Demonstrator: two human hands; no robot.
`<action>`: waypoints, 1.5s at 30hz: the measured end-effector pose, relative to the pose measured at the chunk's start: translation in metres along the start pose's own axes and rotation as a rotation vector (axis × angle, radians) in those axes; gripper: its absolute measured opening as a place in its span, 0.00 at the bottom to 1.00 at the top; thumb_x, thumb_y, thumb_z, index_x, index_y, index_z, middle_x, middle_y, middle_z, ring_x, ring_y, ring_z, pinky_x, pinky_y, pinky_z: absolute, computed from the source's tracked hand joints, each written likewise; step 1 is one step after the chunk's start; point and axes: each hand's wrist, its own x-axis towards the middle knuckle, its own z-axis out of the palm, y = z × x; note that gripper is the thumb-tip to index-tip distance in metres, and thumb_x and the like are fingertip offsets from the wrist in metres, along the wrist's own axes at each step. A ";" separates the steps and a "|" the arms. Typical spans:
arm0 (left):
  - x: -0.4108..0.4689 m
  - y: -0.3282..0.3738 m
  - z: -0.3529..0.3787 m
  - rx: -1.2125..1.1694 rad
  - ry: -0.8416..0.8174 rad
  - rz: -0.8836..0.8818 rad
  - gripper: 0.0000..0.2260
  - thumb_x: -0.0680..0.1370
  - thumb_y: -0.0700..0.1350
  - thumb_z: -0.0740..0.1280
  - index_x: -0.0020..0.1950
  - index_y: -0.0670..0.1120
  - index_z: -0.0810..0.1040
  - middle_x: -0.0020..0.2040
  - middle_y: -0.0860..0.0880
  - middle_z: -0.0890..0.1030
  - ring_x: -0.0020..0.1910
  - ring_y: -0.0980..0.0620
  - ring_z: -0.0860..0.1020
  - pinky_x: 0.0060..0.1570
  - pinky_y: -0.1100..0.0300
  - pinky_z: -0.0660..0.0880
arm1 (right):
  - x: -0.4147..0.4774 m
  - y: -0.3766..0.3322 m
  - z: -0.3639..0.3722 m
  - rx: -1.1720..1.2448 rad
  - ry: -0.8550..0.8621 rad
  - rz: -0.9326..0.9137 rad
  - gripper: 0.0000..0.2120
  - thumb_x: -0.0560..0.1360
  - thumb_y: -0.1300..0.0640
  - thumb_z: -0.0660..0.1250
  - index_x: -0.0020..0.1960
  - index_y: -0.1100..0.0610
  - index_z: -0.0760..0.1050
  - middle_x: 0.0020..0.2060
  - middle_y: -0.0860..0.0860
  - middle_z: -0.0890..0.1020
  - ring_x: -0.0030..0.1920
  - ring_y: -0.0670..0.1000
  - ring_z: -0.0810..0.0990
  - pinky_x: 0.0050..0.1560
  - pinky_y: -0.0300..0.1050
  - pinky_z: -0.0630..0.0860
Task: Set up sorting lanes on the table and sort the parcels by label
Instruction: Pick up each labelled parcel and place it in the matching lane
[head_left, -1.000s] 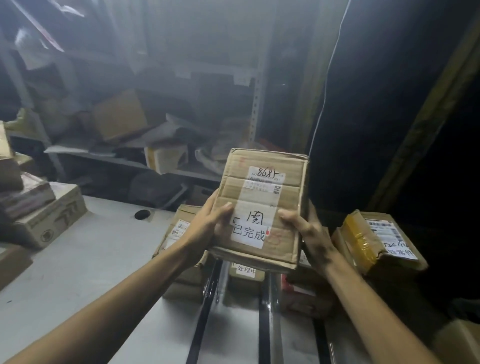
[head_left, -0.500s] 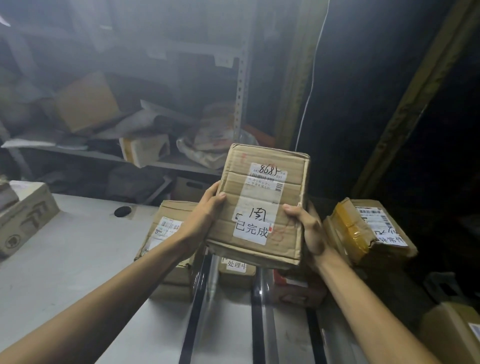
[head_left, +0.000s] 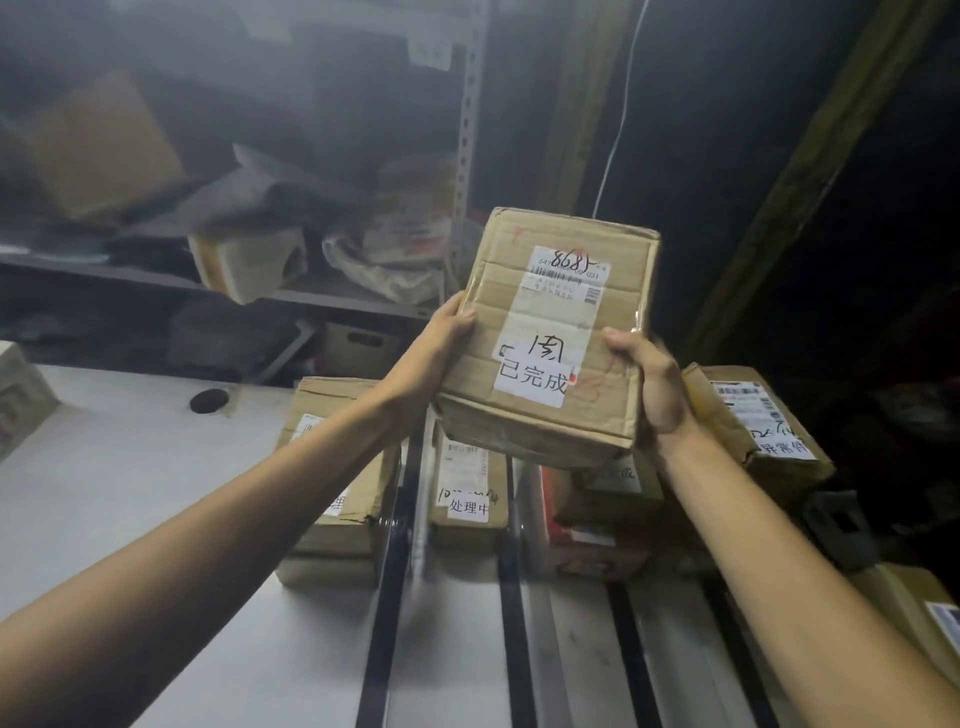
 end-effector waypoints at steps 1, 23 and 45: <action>0.004 -0.002 0.002 -0.008 -0.003 0.001 0.13 0.84 0.46 0.52 0.57 0.58 0.74 0.51 0.59 0.84 0.52 0.58 0.82 0.48 0.65 0.78 | 0.001 0.000 -0.002 0.002 -0.009 0.009 0.45 0.60 0.47 0.81 0.72 0.61 0.71 0.63 0.64 0.80 0.63 0.67 0.79 0.66 0.71 0.71; 0.092 0.001 0.125 -0.259 0.094 -0.229 0.15 0.81 0.50 0.56 0.60 0.46 0.78 0.48 0.49 0.86 0.40 0.51 0.84 0.32 0.62 0.78 | 0.053 -0.092 -0.110 -0.146 -0.081 0.118 0.17 0.83 0.51 0.58 0.60 0.58 0.80 0.56 0.59 0.85 0.58 0.61 0.84 0.67 0.60 0.75; 0.078 -0.071 0.119 0.089 0.239 -0.424 0.26 0.69 0.57 0.65 0.66 0.52 0.71 0.54 0.46 0.81 0.49 0.46 0.78 0.35 0.61 0.75 | 0.047 -0.010 -0.131 -0.253 -0.112 0.463 0.16 0.82 0.48 0.57 0.52 0.55 0.82 0.46 0.56 0.87 0.48 0.56 0.85 0.59 0.54 0.78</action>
